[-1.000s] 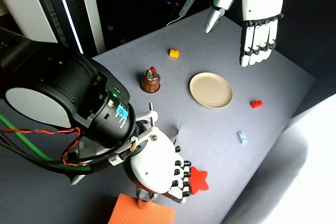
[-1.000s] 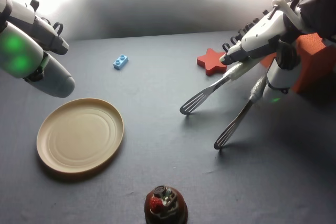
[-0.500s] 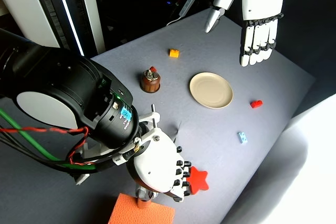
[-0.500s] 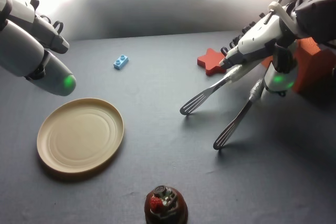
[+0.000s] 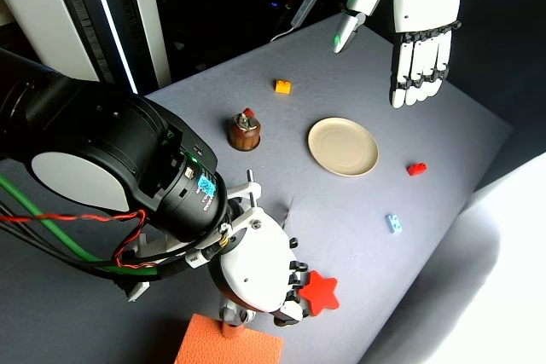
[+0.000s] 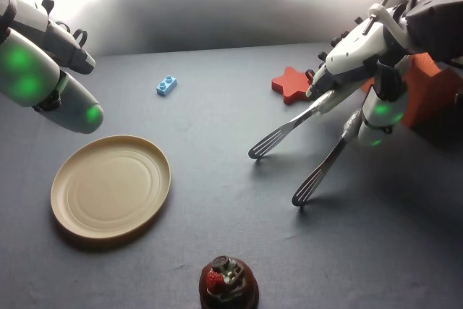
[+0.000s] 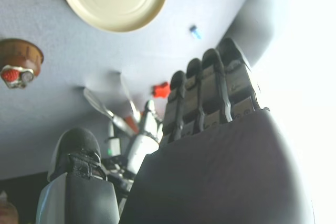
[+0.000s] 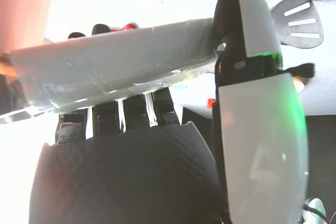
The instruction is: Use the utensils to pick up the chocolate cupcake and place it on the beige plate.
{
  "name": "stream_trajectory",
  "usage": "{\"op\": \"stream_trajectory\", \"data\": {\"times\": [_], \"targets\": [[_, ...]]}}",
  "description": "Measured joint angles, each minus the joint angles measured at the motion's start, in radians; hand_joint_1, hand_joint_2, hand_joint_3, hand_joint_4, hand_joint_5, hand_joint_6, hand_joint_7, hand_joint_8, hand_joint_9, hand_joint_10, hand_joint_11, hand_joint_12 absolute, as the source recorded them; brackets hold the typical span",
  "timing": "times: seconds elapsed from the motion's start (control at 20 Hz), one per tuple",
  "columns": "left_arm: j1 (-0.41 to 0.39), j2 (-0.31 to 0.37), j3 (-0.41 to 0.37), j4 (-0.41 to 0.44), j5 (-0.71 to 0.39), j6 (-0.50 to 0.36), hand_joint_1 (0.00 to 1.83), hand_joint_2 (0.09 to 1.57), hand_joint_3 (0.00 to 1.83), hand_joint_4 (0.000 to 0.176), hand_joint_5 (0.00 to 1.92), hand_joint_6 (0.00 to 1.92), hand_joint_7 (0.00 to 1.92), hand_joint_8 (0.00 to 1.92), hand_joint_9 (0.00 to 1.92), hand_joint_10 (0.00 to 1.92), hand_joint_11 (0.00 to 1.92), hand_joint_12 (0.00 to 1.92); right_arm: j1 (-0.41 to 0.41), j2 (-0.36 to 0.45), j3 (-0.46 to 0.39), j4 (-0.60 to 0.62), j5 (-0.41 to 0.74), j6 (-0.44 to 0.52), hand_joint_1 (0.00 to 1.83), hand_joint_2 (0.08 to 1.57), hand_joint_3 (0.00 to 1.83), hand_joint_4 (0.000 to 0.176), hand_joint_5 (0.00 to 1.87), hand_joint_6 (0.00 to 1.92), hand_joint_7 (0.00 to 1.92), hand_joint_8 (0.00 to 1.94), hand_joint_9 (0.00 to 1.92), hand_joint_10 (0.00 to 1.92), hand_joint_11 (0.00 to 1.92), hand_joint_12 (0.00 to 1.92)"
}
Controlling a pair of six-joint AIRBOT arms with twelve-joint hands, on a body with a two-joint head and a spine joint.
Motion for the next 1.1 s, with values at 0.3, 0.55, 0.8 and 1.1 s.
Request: {"op": "stream_trajectory", "data": {"times": [0.3, 0.55, 0.8, 1.1], "targets": [[0.0, 0.0, -0.005, 0.0, 0.0, 0.0, 0.18, 1.1, 0.0, 0.0, 0.1, 0.0, 0.1, 0.0, 0.1, 0.0, 0.0, 0.29, -0.002, -0.001, 0.0, 0.003, 0.006, -0.002, 0.99, 1.07, 0.0, 0.0, 0.65, 0.0, 0.74, 0.06, 0.6, 0.51, 0.28, 1.3], [0.0, 0.0, -0.005, -0.001, 0.0, 0.0, 0.15, 1.11, 0.0, 0.0, 0.07, 0.0, 0.07, 0.0, 0.07, 0.0, 0.0, 0.18, -0.002, -0.003, 0.0, 0.003, 0.004, -0.001, 0.98, 1.09, 0.0, 0.0, 0.72, 0.0, 0.7, 0.25, 0.43, 1.06, 0.35, 1.39], [0.0, 0.0, -0.005, -0.001, 0.0, 0.0, 0.18, 1.1, 0.0, 0.0, 0.11, 0.0, 0.12, 0.0, 0.11, 0.0, 0.0, 0.29, 0.002, -0.002, 0.0, 0.003, 0.0, -0.001, 0.98, 1.07, 0.0, 0.0, 0.76, 0.01, 0.51, 0.81, 0.44, 1.14, 0.37, 1.43], [0.0, 0.0, -0.005, 0.0, 0.0, 0.0, 0.16, 1.1, 0.0, 0.0, 0.09, 0.0, 0.09, 0.0, 0.09, 0.0, 0.0, 0.24, 0.011, 0.0, 0.0, 0.005, -0.023, 0.015, 1.01, 1.03, 0.0, 0.0, 0.8, 0.02, 0.56, 0.84, 0.47, 1.18, 0.4, 1.49]]}}
